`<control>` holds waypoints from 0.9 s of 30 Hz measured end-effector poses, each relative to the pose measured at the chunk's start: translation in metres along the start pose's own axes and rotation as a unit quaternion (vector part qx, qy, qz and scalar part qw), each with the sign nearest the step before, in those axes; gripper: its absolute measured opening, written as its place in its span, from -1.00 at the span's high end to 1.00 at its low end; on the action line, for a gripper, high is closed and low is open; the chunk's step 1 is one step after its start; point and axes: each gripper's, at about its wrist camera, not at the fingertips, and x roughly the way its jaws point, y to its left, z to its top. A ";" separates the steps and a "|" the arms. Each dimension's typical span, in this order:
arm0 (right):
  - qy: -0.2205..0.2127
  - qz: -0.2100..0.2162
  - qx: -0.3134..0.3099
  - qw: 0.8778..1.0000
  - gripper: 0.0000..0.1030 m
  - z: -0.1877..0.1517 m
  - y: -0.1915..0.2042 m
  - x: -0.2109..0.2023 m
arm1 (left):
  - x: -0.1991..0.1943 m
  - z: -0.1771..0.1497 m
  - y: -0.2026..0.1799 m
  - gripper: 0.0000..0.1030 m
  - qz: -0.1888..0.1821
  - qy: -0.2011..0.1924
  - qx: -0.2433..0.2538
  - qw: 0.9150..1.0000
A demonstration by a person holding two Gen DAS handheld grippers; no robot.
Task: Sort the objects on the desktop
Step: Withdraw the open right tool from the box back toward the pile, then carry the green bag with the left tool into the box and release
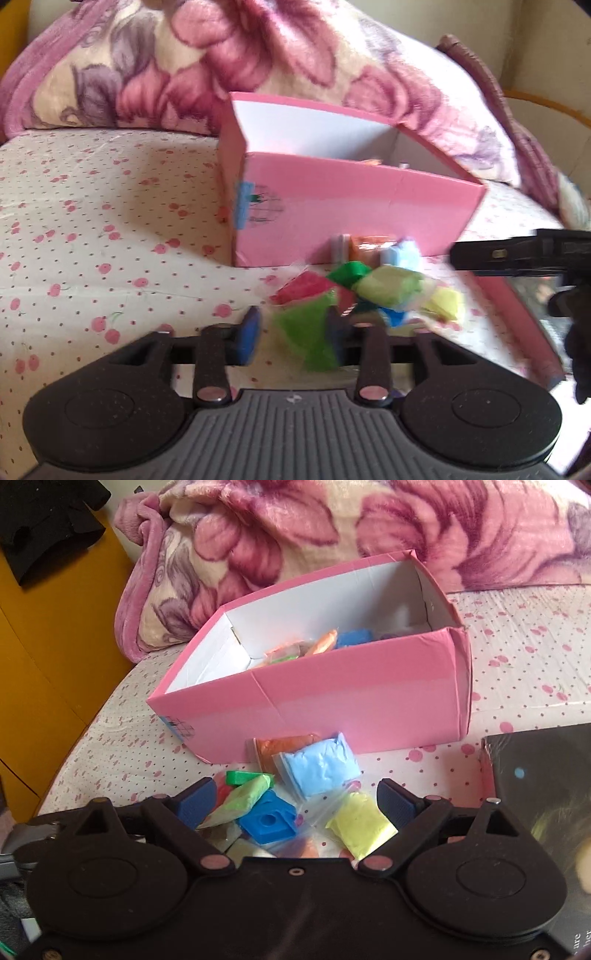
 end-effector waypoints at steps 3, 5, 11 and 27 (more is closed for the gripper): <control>0.001 0.001 -0.002 1.000 -0.83 0.000 0.000 0.000 | 0.006 -0.001 0.000 -0.19 -0.003 0.005 -0.010 1.000; 0.001 0.001 -0.004 1.000 -0.83 0.000 0.000 -0.001 | 0.010 -0.001 0.000 -0.19 -0.005 0.008 -0.016 1.000; 0.002 0.003 -0.008 1.000 -0.83 0.000 -0.001 -0.002 | 0.018 -0.006 -0.003 0.37 -0.008 0.009 -0.026 1.000; 0.005 0.008 -0.019 1.000 -0.83 -0.001 -0.003 -0.004 | -0.035 0.040 -0.029 0.38 0.015 -0.058 -0.003 0.998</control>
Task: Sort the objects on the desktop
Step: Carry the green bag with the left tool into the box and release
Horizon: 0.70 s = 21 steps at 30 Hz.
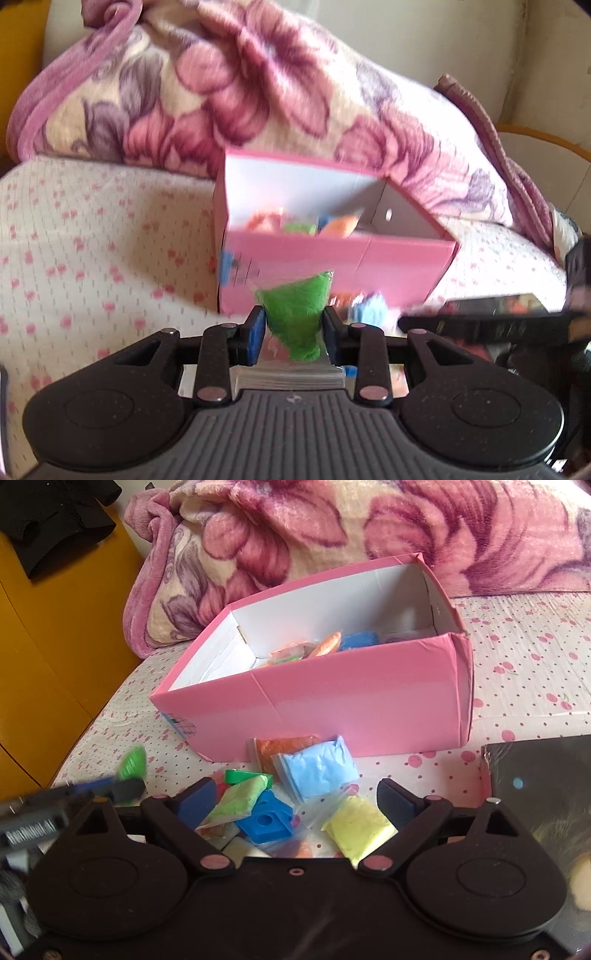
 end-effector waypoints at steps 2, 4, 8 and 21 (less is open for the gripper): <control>0.000 0.001 -0.001 1.000 -0.83 0.000 0.000 0.000 | -0.004 0.011 -0.004 0.38 0.003 -0.008 0.004 1.000; 0.001 0.001 -0.003 1.000 -0.83 0.000 0.000 -0.001 | -0.004 0.025 -0.007 0.38 0.004 -0.014 0.008 1.000; 0.002 0.002 -0.006 1.000 -0.83 0.000 -0.001 -0.001 | 0.017 0.045 -0.011 0.38 0.010 -0.010 0.012 1.000; 0.006 0.004 -0.012 1.000 -0.83 0.003 -0.001 0.008 | 0.098 0.099 -0.018 0.38 0.038 0.019 0.024 0.999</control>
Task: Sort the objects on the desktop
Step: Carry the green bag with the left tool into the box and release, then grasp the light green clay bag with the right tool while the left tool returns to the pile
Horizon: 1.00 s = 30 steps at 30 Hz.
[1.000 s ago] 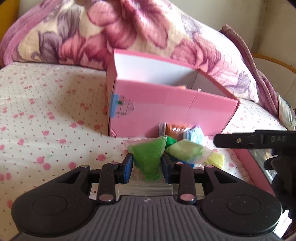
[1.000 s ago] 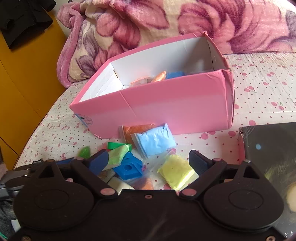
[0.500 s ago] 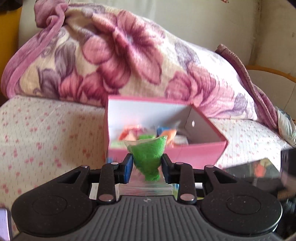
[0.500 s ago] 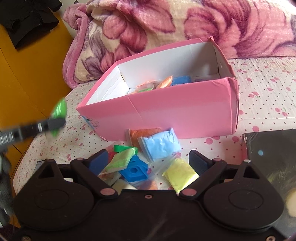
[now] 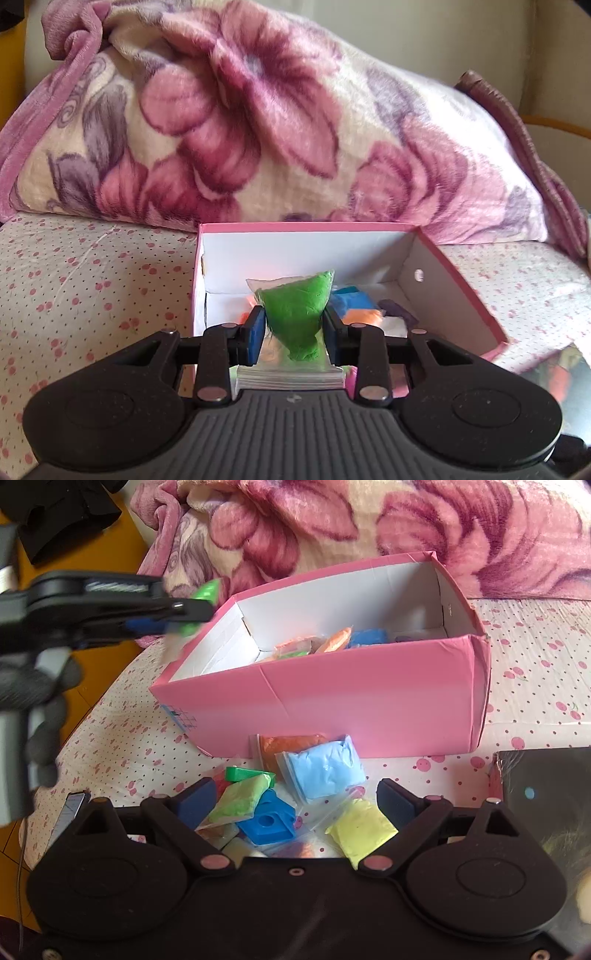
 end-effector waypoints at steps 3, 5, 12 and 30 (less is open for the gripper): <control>0.001 0.000 -0.001 1.000 -0.83 0.001 0.000 0.004 | 0.021 0.005 0.000 0.38 0.005 0.019 -0.003 1.000; 0.002 0.000 -0.002 1.000 -0.83 0.002 0.000 0.007 | 0.035 0.007 0.000 0.38 0.009 0.035 -0.005 0.999; 0.006 0.002 -0.004 1.000 -0.83 0.005 -0.001 0.015 | 0.071 0.013 0.003 0.38 0.031 0.074 -0.014 0.997; 0.008 0.042 -0.017 0.999 -0.83 0.003 -0.001 0.005 | 0.017 0.006 -0.001 0.04 0.019 0.032 -0.010 0.999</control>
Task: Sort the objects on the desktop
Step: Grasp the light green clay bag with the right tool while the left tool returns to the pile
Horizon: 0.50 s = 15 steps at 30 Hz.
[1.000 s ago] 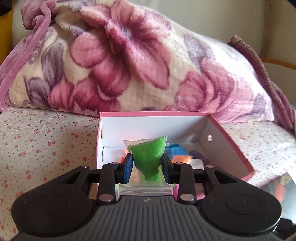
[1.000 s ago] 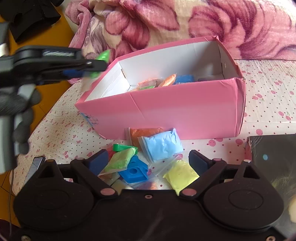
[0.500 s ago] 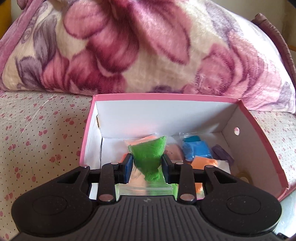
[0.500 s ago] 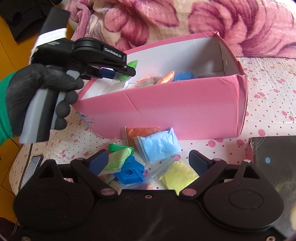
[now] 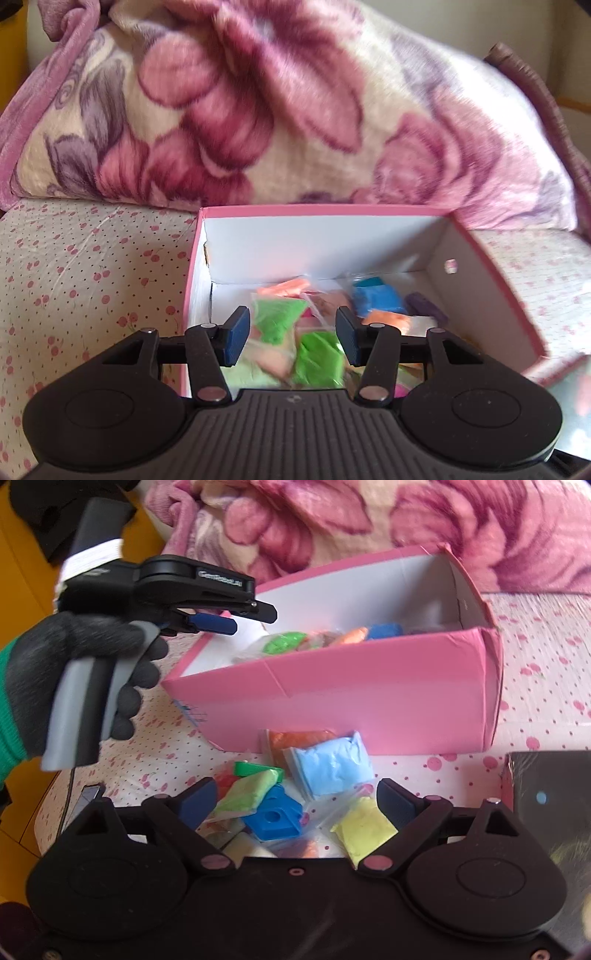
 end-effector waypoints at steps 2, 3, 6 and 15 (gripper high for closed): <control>0.001 -0.001 -0.015 1.000 -0.82 -0.002 0.006 0.002 | -0.023 -0.007 0.000 0.04 -0.018 -0.014 -0.002 1.000; 0.002 -0.003 -0.022 1.000 -0.79 -0.002 0.009 0.003 | -0.035 -0.010 0.001 0.04 -0.025 -0.022 -0.003 0.999; 0.003 -0.006 -0.045 0.999 -0.66 -0.005 0.018 0.006 | -0.075 -0.024 0.003 0.04 -0.049 -0.050 -0.012 0.997; 0.008 -0.015 -0.113 0.993 -0.29 -0.012 0.045 0.015 | -0.121 -0.098 0.019 0.04 -0.064 -0.064 -0.014 0.996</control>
